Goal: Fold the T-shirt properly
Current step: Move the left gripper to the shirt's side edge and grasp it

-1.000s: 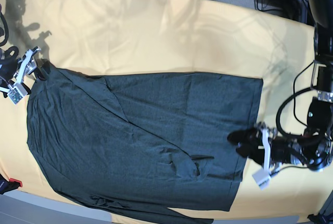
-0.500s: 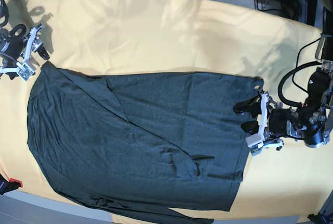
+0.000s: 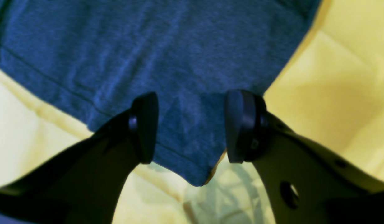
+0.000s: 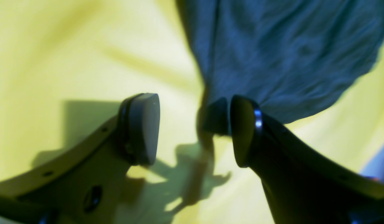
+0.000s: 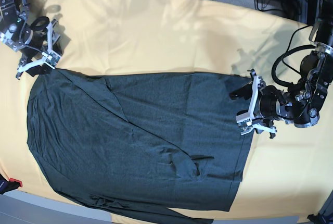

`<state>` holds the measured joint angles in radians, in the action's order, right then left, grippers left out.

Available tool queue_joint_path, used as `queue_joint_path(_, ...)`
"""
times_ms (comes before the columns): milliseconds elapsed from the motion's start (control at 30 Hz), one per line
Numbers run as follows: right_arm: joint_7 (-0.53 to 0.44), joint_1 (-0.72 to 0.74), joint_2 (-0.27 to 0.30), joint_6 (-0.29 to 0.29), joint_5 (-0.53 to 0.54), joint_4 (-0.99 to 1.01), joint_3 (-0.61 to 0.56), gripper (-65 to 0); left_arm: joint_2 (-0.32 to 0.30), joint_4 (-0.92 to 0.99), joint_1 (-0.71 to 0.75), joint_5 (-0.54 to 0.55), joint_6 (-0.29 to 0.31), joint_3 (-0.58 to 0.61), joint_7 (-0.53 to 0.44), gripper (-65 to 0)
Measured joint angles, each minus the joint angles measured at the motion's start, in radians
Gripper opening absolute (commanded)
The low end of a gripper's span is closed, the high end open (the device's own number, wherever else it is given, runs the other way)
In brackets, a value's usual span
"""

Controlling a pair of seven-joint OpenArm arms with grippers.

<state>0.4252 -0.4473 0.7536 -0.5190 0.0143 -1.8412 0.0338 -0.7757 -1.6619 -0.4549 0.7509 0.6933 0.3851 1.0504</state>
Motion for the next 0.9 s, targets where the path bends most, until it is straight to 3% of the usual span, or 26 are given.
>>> queue_joint_path(67, -0.006, 0.008, 0.000, 0.090, -0.066, 0.000, -0.037, -27.5, 0.000, 0.000, -0.001, -0.003, 0.000, 0.000, 0.000, -30.8)
queue_joint_path(133, 0.002, 0.013, 0.000, 0.137, -0.098, 0.000, -0.052, -27.5, 0.000, 0.000, -0.002, 0.000, 0.000, 0.000, 0.000, -30.8)
queue_joint_path(433, 0.026, 0.034, 0.000, 0.150, -0.092, 0.004, -0.053, -27.5, 0.000, 0.000, -0.002, 0.005, 0.000, 0.000, 0.000, -30.8)
queue_joint_path(900, -0.048, 0.106, 0.000, 0.097, -0.093, 0.120, -0.053, -27.8, 0.000, 0.000, -0.002, 0.035, 0.000, 0.000, 0.000, -30.8)
